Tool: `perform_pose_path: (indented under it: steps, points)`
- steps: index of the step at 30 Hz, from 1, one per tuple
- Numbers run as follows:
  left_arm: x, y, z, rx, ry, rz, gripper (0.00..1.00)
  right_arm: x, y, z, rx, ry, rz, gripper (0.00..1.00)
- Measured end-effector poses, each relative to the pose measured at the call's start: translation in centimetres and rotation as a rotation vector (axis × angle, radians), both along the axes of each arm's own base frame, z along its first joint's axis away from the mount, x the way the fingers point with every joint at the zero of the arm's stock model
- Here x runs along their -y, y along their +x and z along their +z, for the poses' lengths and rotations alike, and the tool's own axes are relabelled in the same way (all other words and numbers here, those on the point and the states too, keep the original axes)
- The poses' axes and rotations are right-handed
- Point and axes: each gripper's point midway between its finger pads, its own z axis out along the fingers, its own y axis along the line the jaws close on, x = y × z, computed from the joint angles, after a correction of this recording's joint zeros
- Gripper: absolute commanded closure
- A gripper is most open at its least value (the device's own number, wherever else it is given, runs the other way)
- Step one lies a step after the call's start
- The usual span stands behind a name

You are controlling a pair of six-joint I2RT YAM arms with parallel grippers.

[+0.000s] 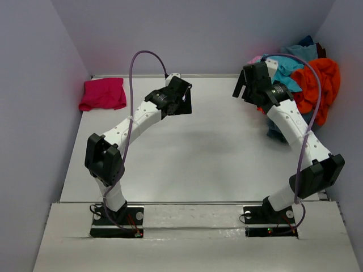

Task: Fold and stack the t-shirts
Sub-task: Grab the tshirt from the pile

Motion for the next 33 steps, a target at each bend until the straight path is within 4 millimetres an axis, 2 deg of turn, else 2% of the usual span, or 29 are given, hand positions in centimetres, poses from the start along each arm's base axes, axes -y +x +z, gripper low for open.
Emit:
perform_pose_path:
  steps: [5,9,16,21,23,28,33]
  points:
    - [-0.3,0.2,0.0,0.002,0.01,-0.005,0.01,5.8,2.3,-0.7,-0.031,-0.024,-0.115,0.0]
    - [-0.4,0.4,0.3,0.007,0.018,-0.019,0.01,9.3,3.6,0.5,-0.011,-0.018,-0.186,0.0]
    - [1.3,1.8,2.3,0.039,-0.078,-0.122,0.01,13.7,5.0,1.6,0.023,0.049,-0.268,0.0]
    - [2.8,3.1,2.3,0.006,-0.193,-0.216,0.01,15.3,6.6,1.8,0.045,0.088,-0.298,0.0]
    - [3.7,4.5,1.9,-0.009,-0.232,-0.245,0.01,15.2,7.9,1.8,0.046,0.1,-0.291,0.0]
    - [6.9,7.3,0.5,-0.028,-0.298,-0.318,0.01,15.9,11.8,3.2,0.106,0.121,-0.285,0.0]
    - [9.3,8.4,-0.8,-0.059,-0.348,-0.379,0.01,17.5,13.1,3.3,0.125,0.118,-0.316,0.01]
